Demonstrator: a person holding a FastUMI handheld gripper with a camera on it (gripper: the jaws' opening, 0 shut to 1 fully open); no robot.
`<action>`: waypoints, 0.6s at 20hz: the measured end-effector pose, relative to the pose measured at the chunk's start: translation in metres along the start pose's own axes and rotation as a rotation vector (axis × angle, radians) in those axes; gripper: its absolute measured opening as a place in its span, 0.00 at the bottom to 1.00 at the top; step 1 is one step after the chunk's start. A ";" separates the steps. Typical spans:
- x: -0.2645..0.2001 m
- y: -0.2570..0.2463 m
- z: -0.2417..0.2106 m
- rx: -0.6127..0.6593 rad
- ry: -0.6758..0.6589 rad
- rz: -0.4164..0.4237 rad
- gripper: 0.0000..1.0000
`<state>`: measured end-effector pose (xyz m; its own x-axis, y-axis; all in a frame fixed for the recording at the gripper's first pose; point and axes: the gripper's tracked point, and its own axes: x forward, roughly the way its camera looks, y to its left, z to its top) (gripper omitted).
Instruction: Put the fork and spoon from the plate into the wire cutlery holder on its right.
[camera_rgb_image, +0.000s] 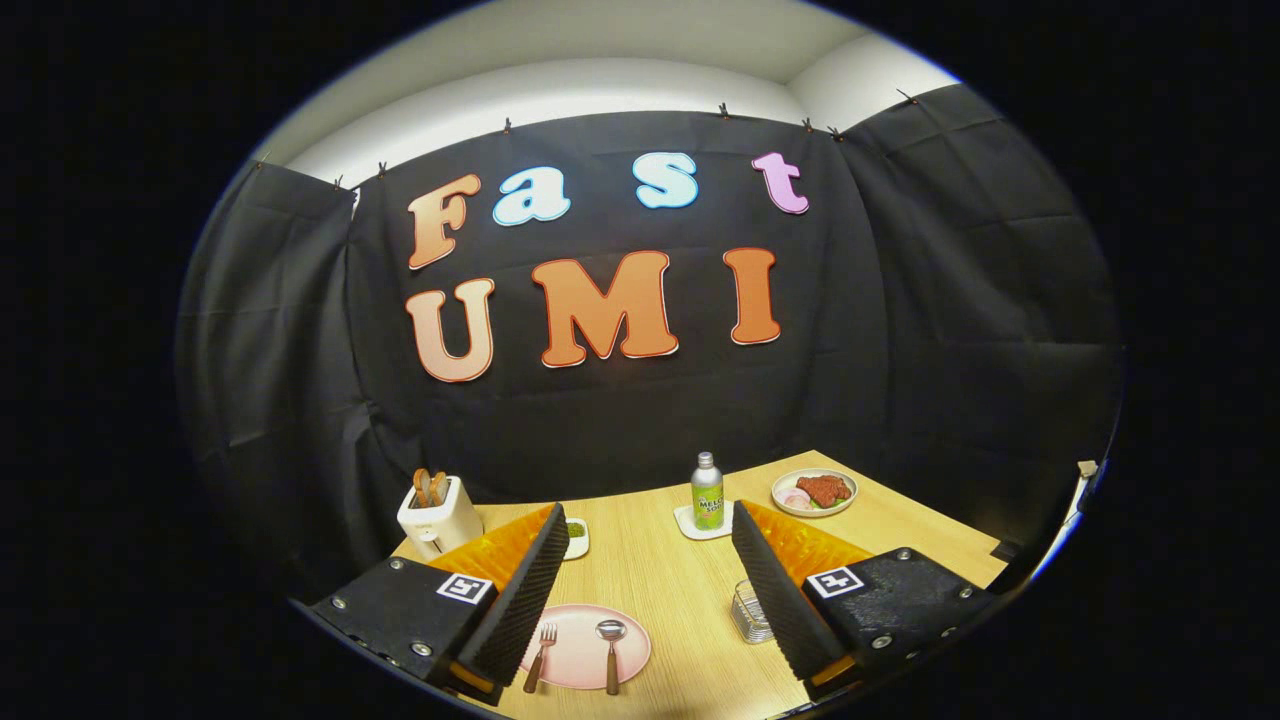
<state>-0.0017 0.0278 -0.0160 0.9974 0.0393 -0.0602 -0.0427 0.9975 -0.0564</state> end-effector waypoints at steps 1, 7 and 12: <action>0.000 -0.001 0.000 0.003 0.000 -0.002 0.98; 0.001 -0.006 -0.004 0.003 0.005 -0.011 0.98; 0.011 0.003 -0.041 -0.067 0.026 0.005 0.98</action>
<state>0.0069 0.0290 -0.0578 0.9954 0.0421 -0.0864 -0.0526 0.9911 -0.1226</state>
